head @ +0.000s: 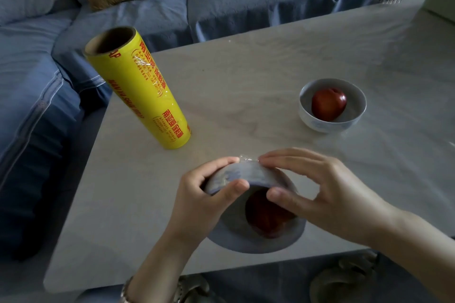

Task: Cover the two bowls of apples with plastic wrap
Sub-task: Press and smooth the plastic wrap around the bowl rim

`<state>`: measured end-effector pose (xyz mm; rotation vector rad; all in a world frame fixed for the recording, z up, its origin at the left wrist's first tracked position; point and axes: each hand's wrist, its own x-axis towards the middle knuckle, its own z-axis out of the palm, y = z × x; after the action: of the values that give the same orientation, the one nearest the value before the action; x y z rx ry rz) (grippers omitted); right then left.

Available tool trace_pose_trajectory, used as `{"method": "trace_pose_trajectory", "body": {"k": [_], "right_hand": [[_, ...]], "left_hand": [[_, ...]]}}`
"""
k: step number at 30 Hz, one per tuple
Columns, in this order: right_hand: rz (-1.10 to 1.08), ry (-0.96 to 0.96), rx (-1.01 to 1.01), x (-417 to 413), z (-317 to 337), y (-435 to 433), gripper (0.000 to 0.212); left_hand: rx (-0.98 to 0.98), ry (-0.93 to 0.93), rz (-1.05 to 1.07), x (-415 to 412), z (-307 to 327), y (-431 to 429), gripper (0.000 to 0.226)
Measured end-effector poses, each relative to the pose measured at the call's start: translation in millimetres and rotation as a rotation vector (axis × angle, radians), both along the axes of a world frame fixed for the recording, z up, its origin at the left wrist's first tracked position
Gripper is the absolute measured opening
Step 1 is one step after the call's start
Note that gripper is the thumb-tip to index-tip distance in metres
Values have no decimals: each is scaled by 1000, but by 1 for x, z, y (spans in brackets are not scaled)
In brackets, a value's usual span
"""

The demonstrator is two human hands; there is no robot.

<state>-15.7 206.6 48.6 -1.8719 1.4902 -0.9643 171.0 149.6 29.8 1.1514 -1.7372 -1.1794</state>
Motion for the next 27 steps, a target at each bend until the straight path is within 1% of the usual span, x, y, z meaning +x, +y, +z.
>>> {"method": "trace_pose_trajectory", "body": {"k": [2, 4, 7, 9, 11, 12, 14, 15, 16, 18, 20, 21, 24, 25, 27], "right_hand": [[6, 42, 94, 3, -6, -2, 73], [-5, 1, 170, 3, -11, -5, 77], [15, -161, 280, 2, -13, -9, 67], [52, -210, 343, 0, -15, -12, 57], [107, -256, 408, -3, -18, -16, 56], [129, -299, 443, -6, -19, -17, 63], [102, -429, 503, -13, -19, -19, 84], [73, -468, 469, -17, -18, -19, 87], [53, -474, 370, -19, -17, -19, 82], [71, -420, 177, -19, -14, -16, 65], [140, -323, 102, -14, -11, -13, 59], [166, -265, 99, -10, -12, -13, 61], [172, -154, 180, -3, -18, -18, 70], [181, -154, 221, 0, -18, -21, 70], [200, -269, 304, 0, -18, -26, 68]], "left_hand": [[3, 15, -7, 0, 1, 1, 35], [0, 17, -11, -1, 1, 2, 36], [5, 17, -2, -2, -1, 3, 34], [7, 10, 1, -2, -3, 4, 35], [17, 4, 0, -2, -5, 5, 38], [23, 2, -3, -2, -6, 5, 42], [27, -6, -13, -2, -6, 5, 58], [32, -17, -14, -3, -6, 5, 63], [42, -26, -7, -3, -6, 4, 63], [53, -28, 7, -4, -5, 2, 63], [40, -24, 9, -5, -6, 0, 76], [36, -22, 12, -5, -6, -1, 79], [26, -15, -8, -6, -4, -1, 72], [23, -20, -26, -7, -3, -2, 73], [35, -19, -45, -7, -3, -2, 82]]}}
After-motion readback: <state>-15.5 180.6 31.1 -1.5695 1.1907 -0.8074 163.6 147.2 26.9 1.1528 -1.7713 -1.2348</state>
